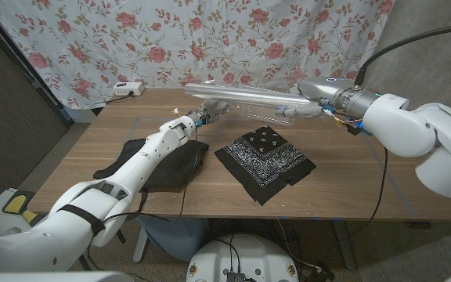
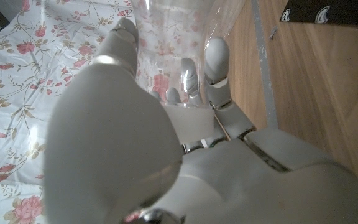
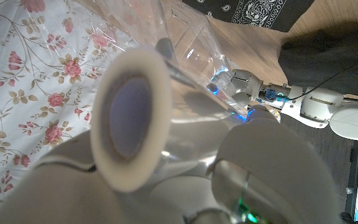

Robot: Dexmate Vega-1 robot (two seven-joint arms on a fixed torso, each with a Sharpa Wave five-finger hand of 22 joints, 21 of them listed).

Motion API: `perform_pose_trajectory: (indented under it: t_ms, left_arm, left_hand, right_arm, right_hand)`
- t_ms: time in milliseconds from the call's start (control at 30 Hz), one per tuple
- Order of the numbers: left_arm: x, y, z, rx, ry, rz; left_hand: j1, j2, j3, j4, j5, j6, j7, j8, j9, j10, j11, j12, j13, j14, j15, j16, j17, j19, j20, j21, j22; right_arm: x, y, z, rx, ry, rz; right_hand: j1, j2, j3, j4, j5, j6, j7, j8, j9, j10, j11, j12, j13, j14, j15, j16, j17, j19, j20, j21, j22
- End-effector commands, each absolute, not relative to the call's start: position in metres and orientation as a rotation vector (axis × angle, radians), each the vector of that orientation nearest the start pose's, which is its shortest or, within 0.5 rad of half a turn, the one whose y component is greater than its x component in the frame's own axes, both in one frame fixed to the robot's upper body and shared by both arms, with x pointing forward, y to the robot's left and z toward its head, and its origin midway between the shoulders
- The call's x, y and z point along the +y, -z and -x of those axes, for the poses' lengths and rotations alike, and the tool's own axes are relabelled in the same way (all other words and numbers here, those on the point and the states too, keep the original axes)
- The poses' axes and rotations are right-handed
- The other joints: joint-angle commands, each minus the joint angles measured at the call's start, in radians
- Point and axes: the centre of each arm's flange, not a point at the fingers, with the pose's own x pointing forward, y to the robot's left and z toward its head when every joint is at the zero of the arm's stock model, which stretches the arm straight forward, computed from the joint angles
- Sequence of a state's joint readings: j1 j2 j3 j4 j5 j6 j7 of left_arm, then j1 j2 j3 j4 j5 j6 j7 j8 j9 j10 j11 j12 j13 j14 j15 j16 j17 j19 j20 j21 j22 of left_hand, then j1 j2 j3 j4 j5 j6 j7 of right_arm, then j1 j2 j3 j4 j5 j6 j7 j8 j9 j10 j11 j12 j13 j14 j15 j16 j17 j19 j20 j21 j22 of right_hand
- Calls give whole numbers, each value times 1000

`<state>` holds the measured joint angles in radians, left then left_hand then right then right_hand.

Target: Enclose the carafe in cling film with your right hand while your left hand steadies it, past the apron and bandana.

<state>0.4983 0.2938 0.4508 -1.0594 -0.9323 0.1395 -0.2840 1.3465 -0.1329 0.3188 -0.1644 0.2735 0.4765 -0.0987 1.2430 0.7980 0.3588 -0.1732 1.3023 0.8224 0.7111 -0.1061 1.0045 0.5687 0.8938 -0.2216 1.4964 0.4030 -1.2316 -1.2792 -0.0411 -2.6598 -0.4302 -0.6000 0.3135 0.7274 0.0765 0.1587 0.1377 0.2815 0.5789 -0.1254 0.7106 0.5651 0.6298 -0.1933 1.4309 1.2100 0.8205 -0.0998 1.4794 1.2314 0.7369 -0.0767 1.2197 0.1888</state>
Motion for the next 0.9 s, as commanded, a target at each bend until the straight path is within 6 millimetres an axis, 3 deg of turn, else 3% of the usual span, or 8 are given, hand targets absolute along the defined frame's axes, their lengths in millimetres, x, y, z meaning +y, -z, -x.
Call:
perform_pose_trajectory:
  t_ms: [33,900]
  left_arm:
    - [164,-47,-711,-299,626,330]
    - [168,-50,-712,-303,638,317]
  left_hand:
    - [280,270,6,-1,-3,-2,-2,124,8,2,-4,7,-1,69,-30,465,2,4,-2,1,0]
    - [280,271,7,-1,-2,-4,-4,131,4,0,-5,10,0,68,-34,471,-4,2,-2,4,-5]
  right_arm:
    - [-203,-83,-381,-609,-62,1656]
    - [-210,-84,-380,-522,-100,1698]
  right_hand:
    - [-66,78,6,-4,3,25,-17,7,-1,10,1,11,5,-7,-114,7,1,9,-59,2,2]
    - [-69,77,6,-4,2,37,-17,20,-6,21,2,25,12,-5,-114,15,1,12,-56,3,0]
